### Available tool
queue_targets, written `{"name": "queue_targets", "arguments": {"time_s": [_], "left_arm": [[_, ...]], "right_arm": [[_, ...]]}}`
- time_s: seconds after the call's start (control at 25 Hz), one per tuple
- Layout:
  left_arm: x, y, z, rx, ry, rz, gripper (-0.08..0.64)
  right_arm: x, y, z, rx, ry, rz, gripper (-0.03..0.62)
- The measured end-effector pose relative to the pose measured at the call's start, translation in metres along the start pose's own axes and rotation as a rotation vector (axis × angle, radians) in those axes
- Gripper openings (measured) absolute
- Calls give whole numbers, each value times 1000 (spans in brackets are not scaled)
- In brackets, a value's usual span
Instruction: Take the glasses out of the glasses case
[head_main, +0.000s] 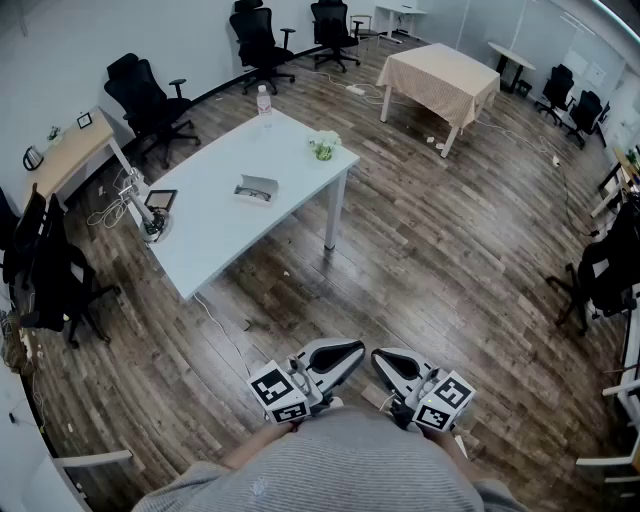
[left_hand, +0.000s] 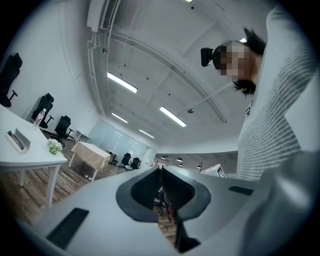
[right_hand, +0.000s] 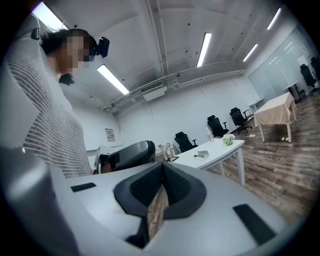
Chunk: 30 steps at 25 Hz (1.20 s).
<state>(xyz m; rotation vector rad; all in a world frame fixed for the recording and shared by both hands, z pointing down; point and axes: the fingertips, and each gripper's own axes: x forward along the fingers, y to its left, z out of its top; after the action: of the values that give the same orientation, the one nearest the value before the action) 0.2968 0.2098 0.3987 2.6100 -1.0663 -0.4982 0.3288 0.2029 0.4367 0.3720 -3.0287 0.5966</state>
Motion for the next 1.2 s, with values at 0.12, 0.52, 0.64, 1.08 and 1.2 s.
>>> {"name": "queue_targets", "arguments": {"time_s": [0.12,0.52,0.64,1.08,1.2], "left_arm": [[5,-4,-5,1,6,-8,14],[13,-17,-12,1,20,-43,14],[14,-17,-12,1,24,-50,14],[11,2,-11,2,29,-37,14],[7,19,-8,5,34,-24,14]], "right_arm": [[-7,-3,-2,2,-3,-9,14],[-19,-4,-1,4,-30,-25,15],[-18,-5,0,68,-52,3,15],[0,-21,0,68,-56,-26,17],[16,-30,3,65,-51,-26,17]]}}
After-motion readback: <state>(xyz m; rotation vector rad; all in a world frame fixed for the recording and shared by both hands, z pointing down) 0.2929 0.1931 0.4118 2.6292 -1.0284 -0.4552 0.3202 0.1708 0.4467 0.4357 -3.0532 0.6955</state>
